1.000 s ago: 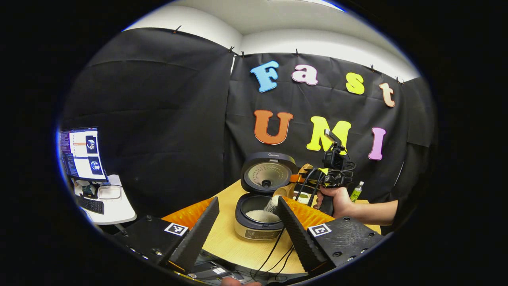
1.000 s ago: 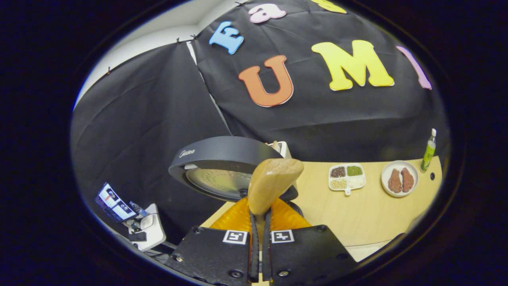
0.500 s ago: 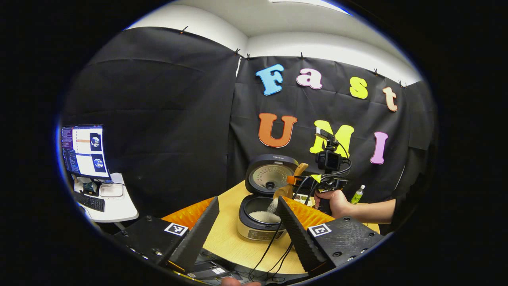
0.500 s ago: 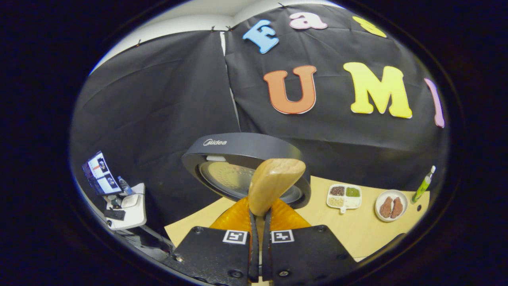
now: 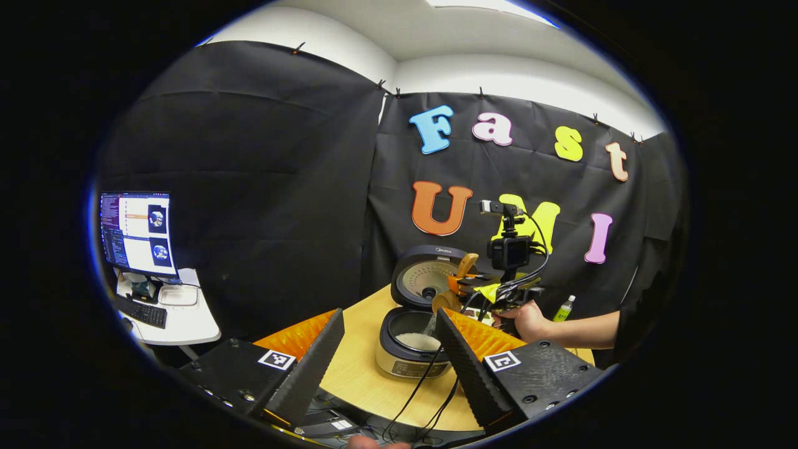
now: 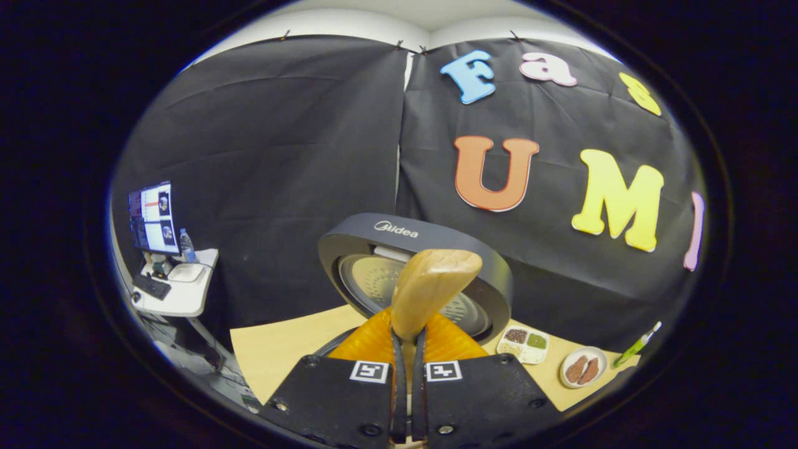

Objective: Close the left gripper, press the button to open the rice cooker; take a wooden spoon from the chopstick holder with the right hand, scoop a spoonful of rice and pour it into the rice cooker, then put the wooden spoon back into the chopstick holder.

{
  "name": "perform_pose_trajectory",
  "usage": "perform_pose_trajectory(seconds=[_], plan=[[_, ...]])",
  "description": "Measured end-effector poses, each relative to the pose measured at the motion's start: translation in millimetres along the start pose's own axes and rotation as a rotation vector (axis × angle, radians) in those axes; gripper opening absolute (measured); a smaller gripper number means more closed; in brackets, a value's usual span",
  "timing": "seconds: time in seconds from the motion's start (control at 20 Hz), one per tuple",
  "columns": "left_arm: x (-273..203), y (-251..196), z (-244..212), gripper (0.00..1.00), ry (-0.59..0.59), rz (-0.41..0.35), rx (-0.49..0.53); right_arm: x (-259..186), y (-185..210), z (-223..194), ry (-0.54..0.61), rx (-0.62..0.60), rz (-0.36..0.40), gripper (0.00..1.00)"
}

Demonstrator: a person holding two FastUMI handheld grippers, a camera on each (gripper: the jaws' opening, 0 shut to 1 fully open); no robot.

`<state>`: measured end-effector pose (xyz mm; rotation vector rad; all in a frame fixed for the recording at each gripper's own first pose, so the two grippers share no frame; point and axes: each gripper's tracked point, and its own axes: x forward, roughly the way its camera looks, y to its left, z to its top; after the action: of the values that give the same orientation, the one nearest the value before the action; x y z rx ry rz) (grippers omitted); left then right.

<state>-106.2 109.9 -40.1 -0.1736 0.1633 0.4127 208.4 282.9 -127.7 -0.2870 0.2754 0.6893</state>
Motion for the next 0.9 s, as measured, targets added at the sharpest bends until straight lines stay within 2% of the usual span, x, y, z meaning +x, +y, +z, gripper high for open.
perform_pose_trajectory(seconds=[0.25, 0.4, 0.6, 0.9], plan=[[1, -5, 2, 0.95, -0.012, -0.016, 0.001, -11, 4, 18, -0.088, -0.197, -0.016, 0.09], [3, -9, 5, 0.95, -0.016, -0.033, 0.003, -18, 8, 21, -0.107, -0.198, -0.006, 0.08], [10, -15, 6, 0.95, -0.018, -0.065, 0.008, -32, -8, 28, -0.106, -0.069, -0.010, 0.08], [24, -36, 8, 0.94, -0.012, -0.150, 0.020, -80, -55, 41, -0.100, 0.258, -0.027, 0.08]])
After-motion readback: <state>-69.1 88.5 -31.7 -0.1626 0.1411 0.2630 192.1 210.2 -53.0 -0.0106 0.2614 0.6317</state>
